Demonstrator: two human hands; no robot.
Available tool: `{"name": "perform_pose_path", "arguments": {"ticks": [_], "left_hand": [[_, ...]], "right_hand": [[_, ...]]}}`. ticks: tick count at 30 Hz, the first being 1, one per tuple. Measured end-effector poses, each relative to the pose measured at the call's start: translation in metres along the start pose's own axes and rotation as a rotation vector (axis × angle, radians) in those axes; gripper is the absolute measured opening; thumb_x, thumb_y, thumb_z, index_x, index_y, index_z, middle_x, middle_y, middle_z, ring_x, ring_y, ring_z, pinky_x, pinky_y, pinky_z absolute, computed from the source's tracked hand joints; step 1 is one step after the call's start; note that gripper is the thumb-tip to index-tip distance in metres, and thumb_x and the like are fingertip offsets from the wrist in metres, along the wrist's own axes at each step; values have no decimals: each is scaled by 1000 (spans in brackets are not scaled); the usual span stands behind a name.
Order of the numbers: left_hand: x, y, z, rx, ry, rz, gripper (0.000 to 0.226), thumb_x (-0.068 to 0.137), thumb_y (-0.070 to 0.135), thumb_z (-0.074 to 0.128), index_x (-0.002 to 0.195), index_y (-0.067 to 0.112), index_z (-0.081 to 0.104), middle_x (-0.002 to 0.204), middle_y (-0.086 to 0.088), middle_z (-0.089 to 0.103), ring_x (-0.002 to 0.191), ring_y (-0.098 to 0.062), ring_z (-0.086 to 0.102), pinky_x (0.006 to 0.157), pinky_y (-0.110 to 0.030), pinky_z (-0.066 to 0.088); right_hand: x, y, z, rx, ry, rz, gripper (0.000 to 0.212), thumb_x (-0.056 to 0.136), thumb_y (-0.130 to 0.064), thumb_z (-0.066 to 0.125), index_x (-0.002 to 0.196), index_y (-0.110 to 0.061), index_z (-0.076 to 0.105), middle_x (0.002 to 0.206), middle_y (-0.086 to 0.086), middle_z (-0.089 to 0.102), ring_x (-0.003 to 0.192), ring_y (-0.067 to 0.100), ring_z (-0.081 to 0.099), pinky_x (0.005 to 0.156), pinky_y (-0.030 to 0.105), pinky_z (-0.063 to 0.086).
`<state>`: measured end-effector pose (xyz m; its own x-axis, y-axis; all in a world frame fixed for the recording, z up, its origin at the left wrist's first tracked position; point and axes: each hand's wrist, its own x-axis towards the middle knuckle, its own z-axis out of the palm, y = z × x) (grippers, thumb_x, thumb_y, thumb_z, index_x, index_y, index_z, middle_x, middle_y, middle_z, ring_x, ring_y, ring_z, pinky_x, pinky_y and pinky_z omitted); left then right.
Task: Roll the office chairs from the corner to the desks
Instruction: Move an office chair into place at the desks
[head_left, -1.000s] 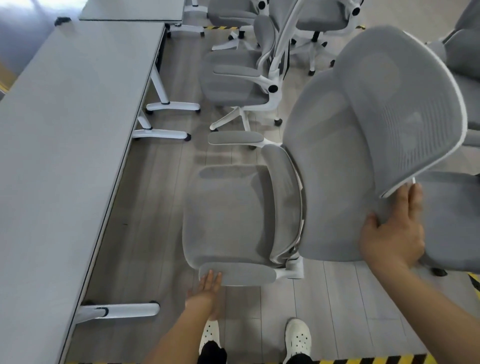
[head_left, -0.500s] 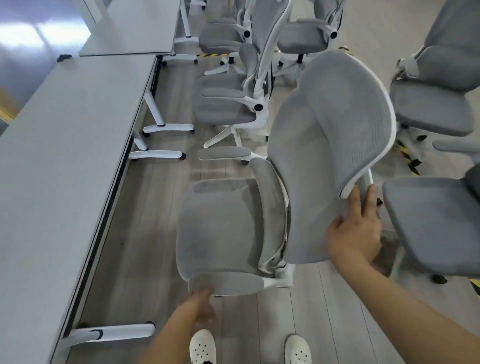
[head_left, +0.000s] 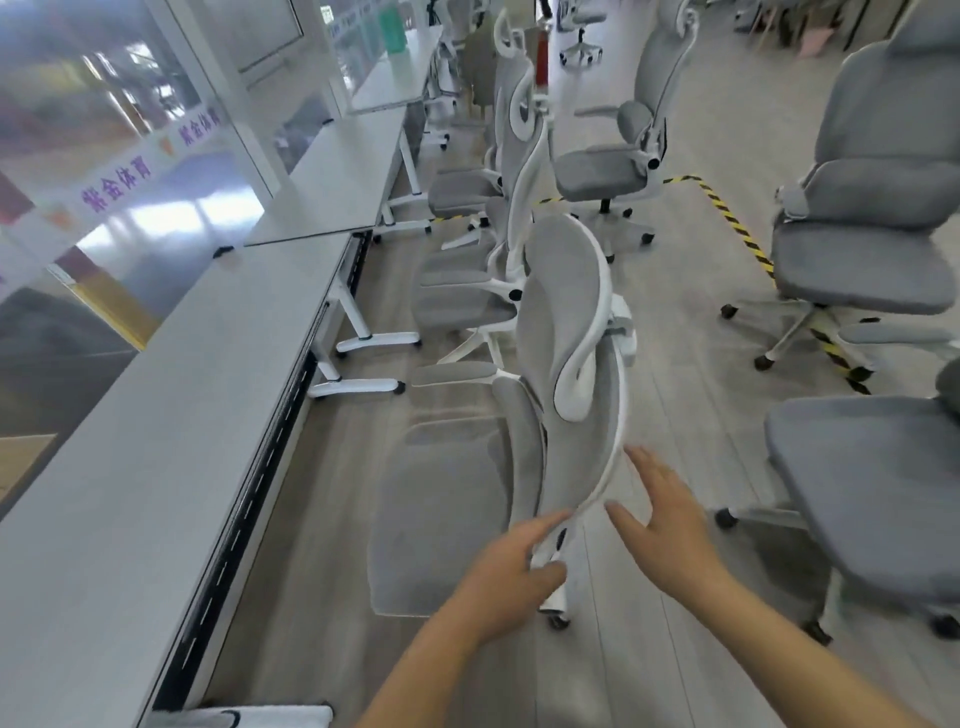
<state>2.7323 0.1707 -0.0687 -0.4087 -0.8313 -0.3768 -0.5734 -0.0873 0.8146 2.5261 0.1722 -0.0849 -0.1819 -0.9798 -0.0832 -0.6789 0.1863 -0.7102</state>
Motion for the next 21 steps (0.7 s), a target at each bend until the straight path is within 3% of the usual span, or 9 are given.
{"name": "perform_pose_path", "arguments": {"ticks": [3,7,9,11,15,19,21], "left_hand": [[1,48,22,2,26,87,56,90,29,55,138,53,41,130,38,41,122,14,40,107,-25,40],[8,87,46,77,73,172,66,89,32,59,142,56,29,149,29,28,138,6,25,115,-26,26],[12,95,52,56,134,166,67,90,28,60,145,50,29,146,32,28,134,9,26,115,-26,26],[19,104,53,88,180,183,66,91,27,60,146,46,29,143,33,30,133,8,27,116,-26,24],[48,132,55,211,171,211,70,90,31,59,147,49,23,158,20,15,145,0,8,116,-26,12],[97,172,59,176,194,223,74,89,35,58,150,46,17,160,19,9,146,2,3,121,-36,14],[117,194,59,172,173,217,76,91,37,57,152,44,12,161,22,4,145,5,-2,121,-33,14]], "right_hand": [[-15,25,-41,84,26,29,67,93,-38,60,152,-31,29,159,-9,27,147,12,22,118,35,22],[-27,58,-96,162,111,92,58,93,-32,64,146,-28,41,153,-7,39,142,13,33,113,30,29],[-31,72,-114,201,125,126,53,93,-30,64,143,-26,47,150,-6,43,139,13,37,106,26,30],[-30,83,-126,235,123,139,50,92,-30,64,140,-28,50,147,-7,47,136,13,40,103,27,32],[-11,91,-138,307,107,148,44,91,-30,65,134,-32,54,143,-7,51,134,9,41,108,32,35],[33,92,-154,345,147,106,39,90,-31,66,128,-36,58,143,-9,50,130,8,45,105,33,38],[61,93,-168,369,178,108,37,90,-31,66,126,-36,59,140,-11,51,126,6,47,101,31,39]]}}
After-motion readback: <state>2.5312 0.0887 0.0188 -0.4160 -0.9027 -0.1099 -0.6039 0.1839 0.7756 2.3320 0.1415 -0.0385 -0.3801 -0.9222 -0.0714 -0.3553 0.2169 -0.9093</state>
